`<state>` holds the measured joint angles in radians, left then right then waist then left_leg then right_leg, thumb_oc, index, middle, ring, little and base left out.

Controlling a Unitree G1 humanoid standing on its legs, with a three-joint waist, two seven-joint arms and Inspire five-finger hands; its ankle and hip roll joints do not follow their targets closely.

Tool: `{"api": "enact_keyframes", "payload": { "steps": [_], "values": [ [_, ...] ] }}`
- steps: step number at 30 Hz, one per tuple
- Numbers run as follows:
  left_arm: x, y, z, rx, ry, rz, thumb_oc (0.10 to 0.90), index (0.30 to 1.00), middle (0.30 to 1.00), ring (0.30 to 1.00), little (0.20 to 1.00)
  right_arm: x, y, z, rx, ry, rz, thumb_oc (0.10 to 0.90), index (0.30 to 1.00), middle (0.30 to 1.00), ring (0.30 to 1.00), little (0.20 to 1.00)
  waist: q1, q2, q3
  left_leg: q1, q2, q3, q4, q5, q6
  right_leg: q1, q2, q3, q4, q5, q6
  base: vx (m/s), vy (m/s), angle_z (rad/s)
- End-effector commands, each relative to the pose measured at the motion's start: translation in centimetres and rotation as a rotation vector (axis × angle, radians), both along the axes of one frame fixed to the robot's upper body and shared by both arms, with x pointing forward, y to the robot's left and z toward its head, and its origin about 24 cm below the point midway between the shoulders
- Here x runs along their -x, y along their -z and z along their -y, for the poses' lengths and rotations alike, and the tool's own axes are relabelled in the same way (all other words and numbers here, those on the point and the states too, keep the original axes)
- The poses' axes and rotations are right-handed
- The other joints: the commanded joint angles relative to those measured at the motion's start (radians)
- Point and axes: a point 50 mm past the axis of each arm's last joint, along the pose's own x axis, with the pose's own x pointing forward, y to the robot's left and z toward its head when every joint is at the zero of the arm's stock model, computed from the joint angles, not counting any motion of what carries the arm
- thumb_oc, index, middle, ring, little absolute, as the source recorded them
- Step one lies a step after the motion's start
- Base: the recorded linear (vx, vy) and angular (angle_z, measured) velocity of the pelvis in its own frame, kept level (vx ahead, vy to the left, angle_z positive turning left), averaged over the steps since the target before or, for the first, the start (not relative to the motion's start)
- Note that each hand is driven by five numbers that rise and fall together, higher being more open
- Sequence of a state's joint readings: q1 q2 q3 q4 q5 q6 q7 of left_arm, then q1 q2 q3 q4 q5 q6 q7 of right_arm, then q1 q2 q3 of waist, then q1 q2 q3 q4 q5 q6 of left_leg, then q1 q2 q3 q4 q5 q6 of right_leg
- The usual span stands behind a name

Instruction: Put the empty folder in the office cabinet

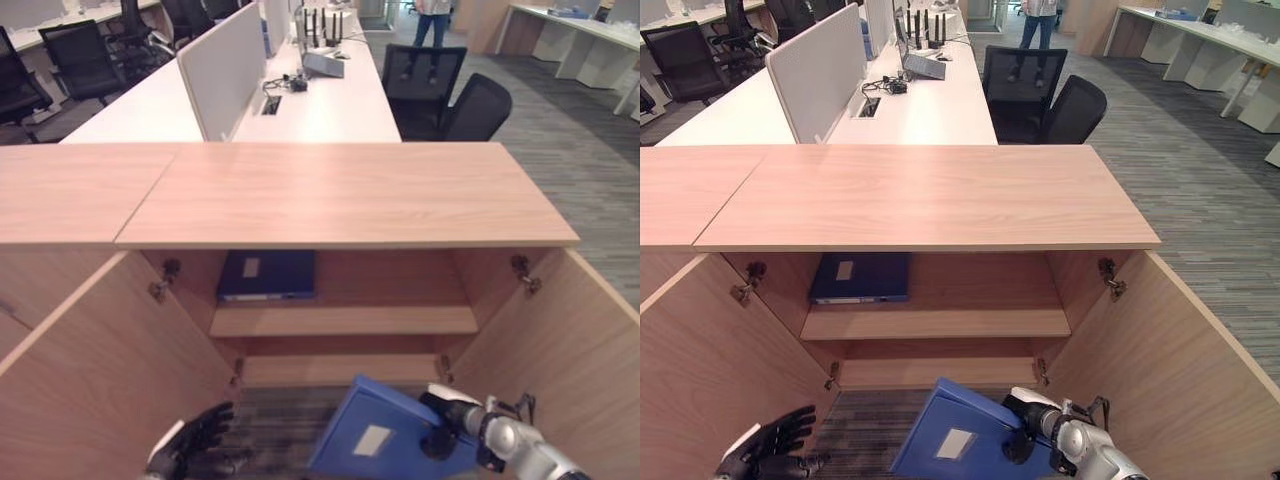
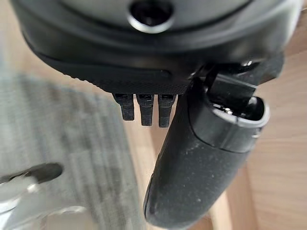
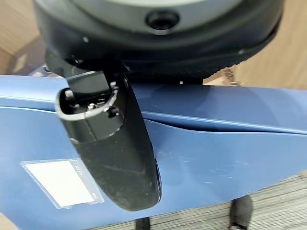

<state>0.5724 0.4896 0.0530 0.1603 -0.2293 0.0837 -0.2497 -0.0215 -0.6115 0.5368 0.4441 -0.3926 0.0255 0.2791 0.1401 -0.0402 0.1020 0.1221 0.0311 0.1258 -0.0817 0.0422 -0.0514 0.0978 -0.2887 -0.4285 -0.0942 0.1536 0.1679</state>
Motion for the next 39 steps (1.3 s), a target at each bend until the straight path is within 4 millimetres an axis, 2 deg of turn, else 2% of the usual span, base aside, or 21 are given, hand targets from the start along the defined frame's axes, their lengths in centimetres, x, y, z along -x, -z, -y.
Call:
{"api": "enact_keyframes", "payload": {
  "steps": [1, 6, 7, 8, 10, 11, 12, 13, 14, 15, 16, 19, 22, 31, 39],
  "values": [
    [-3.3, -1.5, 0.1, -0.023, 0.059, 0.126, 0.8, 0.9, 0.9, 0.9, 0.9, -4.6, -2.9, -0.9, 0.0, -0.067, 0.152, 0.4, 0.3, 0.3, 0.3, 0.3, 0.009, -0.036, -0.03, 0.035, 0.035, -0.108, -0.006, -0.14, -0.005, -0.024, -0.099, -0.014, 0.007, 0.061, 0.081, 0.0, 0.0, 0.0],
    [-2.9, 0.4, 0.6, -0.016, 0.045, 0.048, 0.8, 0.9, 0.9, 0.9, 0.9, -4.3, -1.5, -0.7, -0.033, 0.036, 0.097, 0.4, 0.3, 0.3, 0.3, 0.3, 0.009, -0.034, -0.037, 0.032, 0.034, -0.11, -0.006, -0.139, -0.005, -0.025, -0.098, -0.014, 0.007, 0.059, 0.08, 0.0, 0.0, 0.0],
    [-2.8, 1.7, 1.1, -0.01, 0.031, 0.006, 0.8, 0.9, 0.9, 0.9, 0.9, -3.6, 0.0, -1.0, -0.2, 0.256, 0.034, 0.4, 0.3, 0.3, 0.3, 0.3, 0.008, -0.03, -0.038, 0.032, 0.034, -0.112, -0.006, -0.138, -0.005, -0.025, -0.097, -0.013, 0.007, 0.057, 0.079, 0.0, 0.0, 0.0],
    [-2.6, 2.5, 1.6, 0.007, 0.019, -0.03, 0.8, 0.9, 0.9, 0.9, 0.9, -3.4, 0.5, -1.8, -0.376, 0.438, 0.002, 0.4, 0.3, 0.3, 0.3, 0.3, 0.006, -0.026, -0.039, 0.035, 0.036, -0.111, -0.006, -0.141, -0.005, -0.023, -0.093, -0.01, 0.007, 0.055, 0.078, 0.0, 0.0, 0.0],
    [-1.8, 4.1, 2.5, 0.052, 0.0, -0.105, 0.8, 0.9, 0.9, 0.9, 0.9, -3.6, 0.8, -4.8, -0.847, 0.775, -0.088, 0.4, 0.3, 0.3, 0.3, 0.3, 0.004, -0.023, -0.04, 0.038, 0.034, -0.106, -0.006, -0.139, -0.005, -0.026, -0.096, -0.002, 0.007, 0.059, 0.077, 0.0, 0.0, 0.0],
    [-1.9, 4.1, 2.5, 0.051, 0.0, -0.104, 0.8, 0.9, 0.9, 0.9, 0.9, -3.6, 0.8, -4.7, -0.849, 0.776, -0.087, 0.4, 0.3, 0.3, 0.3, 0.3, 0.005, -0.026, -0.04, 0.035, 0.03, -0.106, -0.006, -0.136, -0.004, -0.029, -0.099, -0.002, 0.007, 0.061, 0.077, -0.02, 0.02, -0.08],
    [-1.4, 4.7, 3.0, 0.075, 0.0, -0.136, 0.8, 0.9, 0.9, 0.9, 0.9, -3.4, 1.1, -5.6, -0.974, 0.885, -0.098, 0.4, 0.3, 0.3, 0.3, 0.3, 0.004, -0.025, -0.041, 0.035, 0.029, -0.102, -0.006, -0.135, -0.005, -0.031, -0.1, 0.002, 0.007, 0.063, 0.077, -0.01, 0.032, -0.09],
    [0.1, 6.6, 4.3, 0.124, -0.048, -0.234, 0.8, 0.9, 0.9, 0.9, 0.9, -4.1, 0.3, -8.5, -1.419, 1.182, -0.141, 0.4, 0.3, 0.3, 0.3, 0.3, -0.003, -0.02, -0.044, 0.045, 0.034, -0.089, -0.006, -0.138, -0.01, -0.029, -0.094, 0.011, 0.007, 0.064, 0.074, 0.0, 0.034, -0.08],
    [0.5, 7.2, 4.8, 0.148, -0.08, -0.26, 0.8, 0.9, 0.9, 0.9, 0.9, -4.5, -0.1, -9.1, -1.527, 1.264, -0.14, 0.4, 0.3, 0.3, 0.3, 0.3, -0.007, -0.018, -0.047, 0.046, 0.034, -0.088, -0.006, -0.138, -0.011, -0.03, -0.094, 0.013, 0.007, 0.065, 0.073, -0.01, 0.029, -0.05],
    [0.5, 7.2, 4.8, 0.147, -0.08, -0.259, 0.8, 0.9, 0.9, 0.9, 0.9, -4.6, -0.1, -9.1, -1.528, 1.264, -0.139, 0.4, 0.3, 0.3, 0.3, 0.3, -0.007, -0.021, -0.047, 0.042, 0.03, -0.088, -0.006, -0.135, -0.009, -0.033, -0.097, 0.013, 0.007, 0.067, 0.074, 0.0, 0.016, -0.08],
    [1.0, 8.0, 5.5, 0.181, -0.142, -0.296, 0.8, 0.9, 0.9, 0.9, 0.9, -5.7, -0.7, -9.7, -1.661, 1.39, -0.118, 0.4, 0.3, 0.3, 0.3, 0.3, -0.011, -0.014, -0.051, 0.048, 0.034, -0.086, -0.006, -0.138, -0.011, -0.029, -0.092, 0.014, 0.007, 0.065, 0.072, -0.01, 0.015, -0.07],
    [1.3, 8.5, 6.0, 0.203, -0.178, -0.321, 0.8, 0.9, 0.9, 0.9, 0.9, -6.3, -1.0, -9.9, -1.723, 1.455, -0.113, 0.4, 0.3, 0.3, 0.3, 0.3, -0.012, -0.015, -0.055, 0.043, 0.03, -0.086, -0.006, -0.135, -0.01, -0.034, -0.095, 0.015, 0.007, 0.067, 0.072, 0.0, 0.005, -0.01],
    [2.5, 9.5, 6.4, 0.212, -0.226, -0.398, 0.8, 0.9, 0.9, 0.9, 0.9, -6.6, -0.4, -9.4, -1.716, 1.574, -0.108, 0.4, 0.3, 0.3, 0.3, 0.3, -0.008, -0.013, -0.065, 0.041, 0.03, -0.087, -0.006, -0.135, -0.013, -0.034, -0.093, 0.012, 0.007, 0.065, 0.073, 0.0, 0.0, 0.0],
    [2.7, 10.0, 6.2, 0.177, -0.216, -0.442, 0.8, 0.9, 0.9, 0.9, 0.9, -5.1, 2.3, -8.9, -1.545, 1.706, -0.188, 0.4, 0.3, 0.3, 0.3, 0.3, 0.006, -0.011, -0.073, 0.036, 0.031, -0.098, -0.006, -0.133, -0.015, -0.031, -0.09, 0.009, 0.007, 0.063, 0.071, 0.0, 0.0, 0.0],
    [2.6, 10.2, 7.0, 0.218, -0.237, -0.443, 0.8, 0.9, 0.9, 0.9, 0.9, -5.2, 2.0, -11.1, -1.608, 1.69, -0.265, 0.4, 0.3, 0.3, 0.3, 0.3, 0.01, -0.004, -0.068, 0.035, 0.032, -0.102, -0.006, -0.132, -0.014, -0.032, -0.086, 0.01, 0.007, 0.062, 0.069, 0.0, 0.005, 0.0]
  ]
}}
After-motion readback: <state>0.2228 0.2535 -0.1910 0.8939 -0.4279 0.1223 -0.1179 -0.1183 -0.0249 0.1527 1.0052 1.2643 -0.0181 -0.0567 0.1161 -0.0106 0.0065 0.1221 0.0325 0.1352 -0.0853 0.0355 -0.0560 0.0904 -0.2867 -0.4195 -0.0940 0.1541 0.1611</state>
